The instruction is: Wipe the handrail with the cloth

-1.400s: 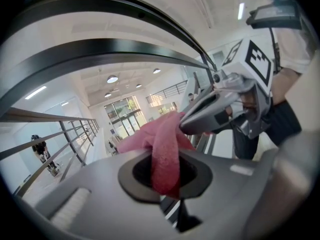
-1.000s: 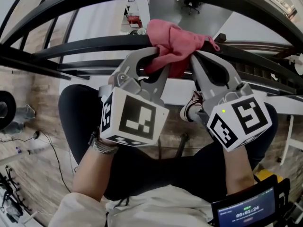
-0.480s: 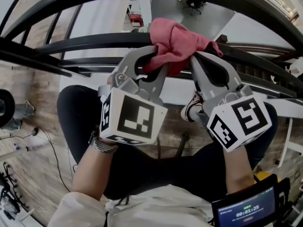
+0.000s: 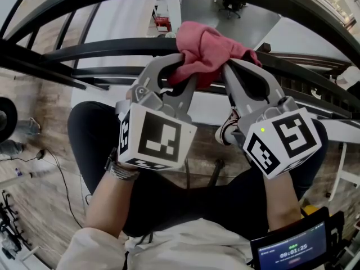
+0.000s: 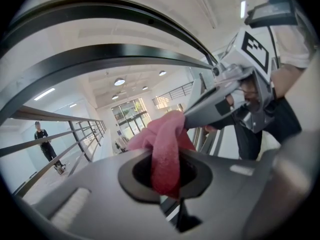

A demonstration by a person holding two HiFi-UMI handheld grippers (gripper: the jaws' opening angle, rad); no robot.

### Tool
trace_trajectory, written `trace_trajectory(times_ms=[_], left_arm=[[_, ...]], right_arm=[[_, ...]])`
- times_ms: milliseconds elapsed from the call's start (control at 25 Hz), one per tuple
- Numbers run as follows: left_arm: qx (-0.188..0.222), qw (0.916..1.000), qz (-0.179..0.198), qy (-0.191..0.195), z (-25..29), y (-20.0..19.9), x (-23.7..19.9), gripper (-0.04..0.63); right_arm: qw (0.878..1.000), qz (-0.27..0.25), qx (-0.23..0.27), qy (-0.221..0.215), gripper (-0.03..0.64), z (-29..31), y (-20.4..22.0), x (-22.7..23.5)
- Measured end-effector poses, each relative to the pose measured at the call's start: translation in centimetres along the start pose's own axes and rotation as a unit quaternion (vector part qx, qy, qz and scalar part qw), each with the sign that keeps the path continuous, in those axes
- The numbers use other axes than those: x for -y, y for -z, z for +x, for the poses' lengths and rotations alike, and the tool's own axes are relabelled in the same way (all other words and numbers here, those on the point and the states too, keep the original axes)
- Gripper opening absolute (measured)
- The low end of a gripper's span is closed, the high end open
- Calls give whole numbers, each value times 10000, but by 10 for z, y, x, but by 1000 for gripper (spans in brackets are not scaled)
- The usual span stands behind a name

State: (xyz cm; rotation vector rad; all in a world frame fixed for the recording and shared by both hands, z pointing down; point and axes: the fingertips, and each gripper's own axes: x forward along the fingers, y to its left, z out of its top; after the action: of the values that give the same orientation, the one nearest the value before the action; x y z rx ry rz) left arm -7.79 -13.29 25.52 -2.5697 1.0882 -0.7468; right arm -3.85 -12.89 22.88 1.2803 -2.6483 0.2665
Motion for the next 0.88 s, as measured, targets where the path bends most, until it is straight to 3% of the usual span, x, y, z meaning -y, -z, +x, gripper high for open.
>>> trace_trajectory(times_ms=[480, 720, 880], left_arm=[[-85, 9996, -197, -156, -3, 10, -3, 29], [-30, 9998, -47, -190, -5, 6, -10, 29], [-79, 9994, -196, -270, -9, 14, -15, 29]], right_arm=[[10000, -40, -19, -81, 2, 5, 0, -5], [9999, -29, 11, -111, 2, 7, -3, -8], [9999, -39, -22, -138, 2, 10, -2, -11]])
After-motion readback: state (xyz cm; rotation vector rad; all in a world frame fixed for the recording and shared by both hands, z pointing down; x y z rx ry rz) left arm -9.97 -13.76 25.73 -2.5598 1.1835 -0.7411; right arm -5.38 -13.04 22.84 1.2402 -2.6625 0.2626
